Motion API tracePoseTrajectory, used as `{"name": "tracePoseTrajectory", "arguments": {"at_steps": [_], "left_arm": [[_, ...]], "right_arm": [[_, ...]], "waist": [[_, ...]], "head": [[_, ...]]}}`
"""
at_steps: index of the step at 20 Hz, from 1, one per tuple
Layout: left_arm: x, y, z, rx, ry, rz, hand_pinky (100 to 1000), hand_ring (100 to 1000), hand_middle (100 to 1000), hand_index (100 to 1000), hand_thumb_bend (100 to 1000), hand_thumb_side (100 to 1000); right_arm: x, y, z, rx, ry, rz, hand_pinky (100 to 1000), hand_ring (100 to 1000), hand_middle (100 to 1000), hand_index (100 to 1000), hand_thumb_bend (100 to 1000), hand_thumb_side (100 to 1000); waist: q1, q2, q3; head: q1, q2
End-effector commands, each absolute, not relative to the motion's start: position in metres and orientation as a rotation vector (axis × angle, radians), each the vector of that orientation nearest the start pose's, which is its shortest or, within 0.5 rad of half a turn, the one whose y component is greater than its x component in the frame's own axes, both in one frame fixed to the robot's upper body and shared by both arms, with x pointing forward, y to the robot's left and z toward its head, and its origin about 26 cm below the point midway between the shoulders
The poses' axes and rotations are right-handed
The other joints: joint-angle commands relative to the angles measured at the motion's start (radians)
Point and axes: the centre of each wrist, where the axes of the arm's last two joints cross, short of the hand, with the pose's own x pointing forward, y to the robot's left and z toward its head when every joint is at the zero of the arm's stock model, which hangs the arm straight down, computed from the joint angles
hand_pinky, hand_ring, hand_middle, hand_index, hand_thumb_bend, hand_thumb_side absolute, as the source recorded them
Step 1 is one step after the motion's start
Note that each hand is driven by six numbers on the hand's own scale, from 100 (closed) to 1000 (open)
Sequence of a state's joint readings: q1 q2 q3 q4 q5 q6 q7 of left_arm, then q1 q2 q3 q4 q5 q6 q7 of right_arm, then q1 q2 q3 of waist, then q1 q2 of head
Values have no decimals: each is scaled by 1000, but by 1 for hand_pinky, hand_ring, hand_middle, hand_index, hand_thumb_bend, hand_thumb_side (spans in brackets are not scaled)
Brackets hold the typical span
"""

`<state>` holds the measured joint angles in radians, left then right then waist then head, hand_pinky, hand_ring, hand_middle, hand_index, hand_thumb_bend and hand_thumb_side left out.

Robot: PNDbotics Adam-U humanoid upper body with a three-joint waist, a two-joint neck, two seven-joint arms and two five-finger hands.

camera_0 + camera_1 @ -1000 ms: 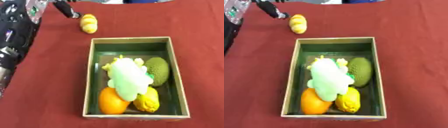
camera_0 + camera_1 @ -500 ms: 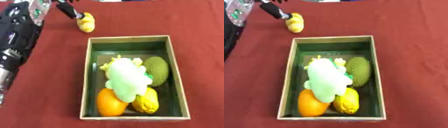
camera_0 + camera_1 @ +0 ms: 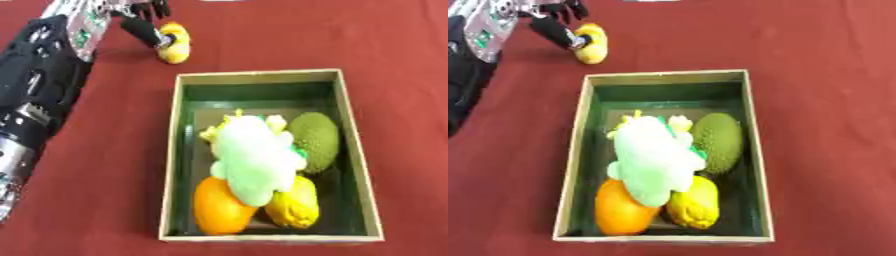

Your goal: Pick up objects on the table and place them in the box.

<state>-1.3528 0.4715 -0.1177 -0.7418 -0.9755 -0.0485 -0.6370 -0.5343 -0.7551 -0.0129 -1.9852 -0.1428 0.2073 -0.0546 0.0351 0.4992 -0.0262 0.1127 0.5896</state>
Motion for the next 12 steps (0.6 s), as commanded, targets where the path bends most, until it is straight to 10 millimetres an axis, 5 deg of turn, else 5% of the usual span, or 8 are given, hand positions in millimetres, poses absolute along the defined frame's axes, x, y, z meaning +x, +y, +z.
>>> {"name": "tracePoseTrajectory", "arguments": {"at_steps": [1, 9, 12], "left_arm": [[501, 255, 355, 988, -1228, -1458, 819, 787, 773, 863, 367, 399], [505, 256, 340, 942, -1184, -1483, 793, 723, 700, 788, 264, 280], [505, 257, 339, 958, -1196, -1465, 756, 651, 611, 698, 192, 143]], "right_arm": [[294, -297, 325, -473, -2283, 590, 794, 728, 781, 871, 100, 516], [294, -297, 326, -463, -2295, 573, 795, 727, 780, 871, 100, 521], [295, -297, 326, -460, -2295, 570, 795, 727, 780, 870, 100, 522]], "waist": [[-4, -20, -2], [-7, -12, -10], [-7, -12, -13]], "head": [[4, -15], [15, -21], [17, -22]]}}
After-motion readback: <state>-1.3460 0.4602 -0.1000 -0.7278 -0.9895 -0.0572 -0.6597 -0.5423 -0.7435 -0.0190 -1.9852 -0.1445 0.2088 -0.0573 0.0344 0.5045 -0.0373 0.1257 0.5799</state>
